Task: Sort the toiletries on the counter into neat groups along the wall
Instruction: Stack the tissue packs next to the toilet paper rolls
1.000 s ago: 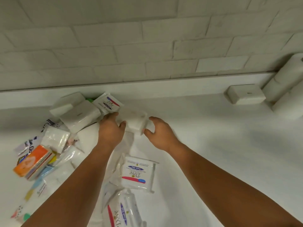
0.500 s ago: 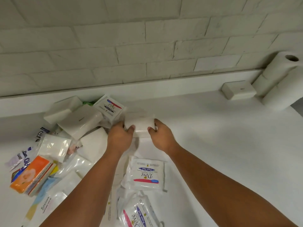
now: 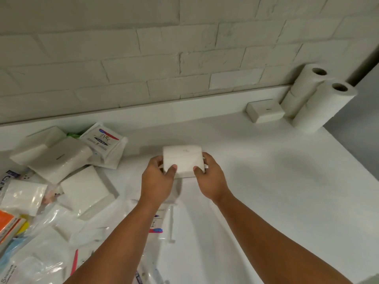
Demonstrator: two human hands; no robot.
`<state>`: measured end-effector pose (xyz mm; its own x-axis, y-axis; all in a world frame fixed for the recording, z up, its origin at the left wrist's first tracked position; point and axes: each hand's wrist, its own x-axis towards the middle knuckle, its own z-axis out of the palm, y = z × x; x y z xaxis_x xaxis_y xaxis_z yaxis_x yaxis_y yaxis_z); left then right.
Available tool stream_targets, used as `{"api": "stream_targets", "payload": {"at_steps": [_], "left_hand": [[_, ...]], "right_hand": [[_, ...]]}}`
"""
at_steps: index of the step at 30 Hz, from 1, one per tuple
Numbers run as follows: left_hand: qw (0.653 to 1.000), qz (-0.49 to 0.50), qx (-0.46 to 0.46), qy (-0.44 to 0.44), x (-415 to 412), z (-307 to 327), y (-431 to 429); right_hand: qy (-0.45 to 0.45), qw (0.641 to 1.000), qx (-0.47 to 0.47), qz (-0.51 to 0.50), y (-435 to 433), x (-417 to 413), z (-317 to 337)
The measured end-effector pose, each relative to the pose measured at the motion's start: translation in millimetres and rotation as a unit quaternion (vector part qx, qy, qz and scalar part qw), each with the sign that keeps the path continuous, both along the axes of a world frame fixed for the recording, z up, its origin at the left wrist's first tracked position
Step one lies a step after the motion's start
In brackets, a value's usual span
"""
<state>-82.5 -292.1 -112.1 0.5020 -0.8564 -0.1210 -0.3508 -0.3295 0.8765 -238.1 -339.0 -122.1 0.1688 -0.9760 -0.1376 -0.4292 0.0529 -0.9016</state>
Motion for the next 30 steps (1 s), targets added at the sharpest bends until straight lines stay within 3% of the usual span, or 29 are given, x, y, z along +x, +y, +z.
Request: {"api": "stream_targets", "payload": {"at_steps": [18,30], "left_hand": [[0.996,-0.054,-0.062,0.038,-220,11,-99],[0.996,-0.066,-0.044,0.043,-294,-3,-179]], "right_hand": [[-0.048,0.997,-0.037,-0.044,-106,-229,9],[-0.019,0.998,-0.043,-0.044,-183,-304,-7]]}}
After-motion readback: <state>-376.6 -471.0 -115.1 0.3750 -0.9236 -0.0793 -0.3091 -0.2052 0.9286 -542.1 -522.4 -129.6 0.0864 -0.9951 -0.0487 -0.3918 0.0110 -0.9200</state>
